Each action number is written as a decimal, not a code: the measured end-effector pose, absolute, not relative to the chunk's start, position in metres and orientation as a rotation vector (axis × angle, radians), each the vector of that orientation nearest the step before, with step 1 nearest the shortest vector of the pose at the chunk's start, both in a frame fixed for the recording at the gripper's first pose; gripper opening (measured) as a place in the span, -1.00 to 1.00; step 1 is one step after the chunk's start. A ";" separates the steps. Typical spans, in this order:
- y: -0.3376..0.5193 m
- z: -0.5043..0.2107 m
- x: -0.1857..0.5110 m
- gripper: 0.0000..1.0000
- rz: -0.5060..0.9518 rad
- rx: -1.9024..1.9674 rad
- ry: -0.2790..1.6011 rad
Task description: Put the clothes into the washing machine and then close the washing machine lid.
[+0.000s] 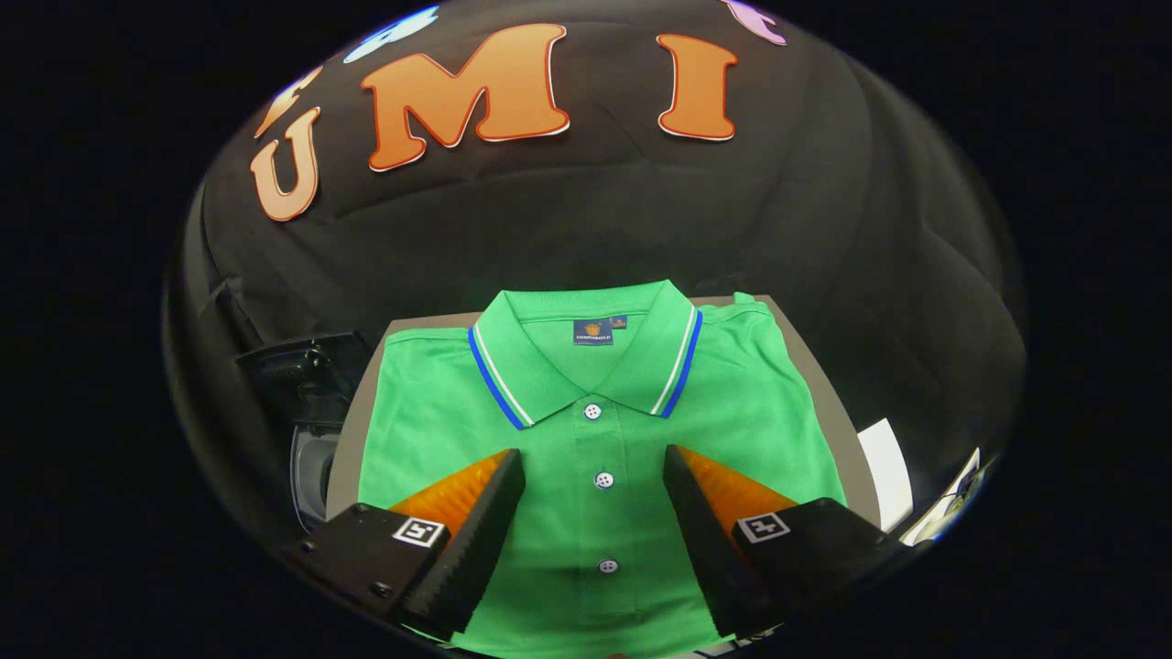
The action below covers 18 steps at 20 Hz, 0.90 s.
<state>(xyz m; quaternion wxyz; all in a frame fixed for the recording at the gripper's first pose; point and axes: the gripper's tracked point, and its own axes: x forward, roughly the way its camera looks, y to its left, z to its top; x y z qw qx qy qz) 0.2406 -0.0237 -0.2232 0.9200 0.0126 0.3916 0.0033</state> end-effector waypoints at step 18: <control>-0.018 -0.223 0.244 -0.20 0.104 -0.028 0.939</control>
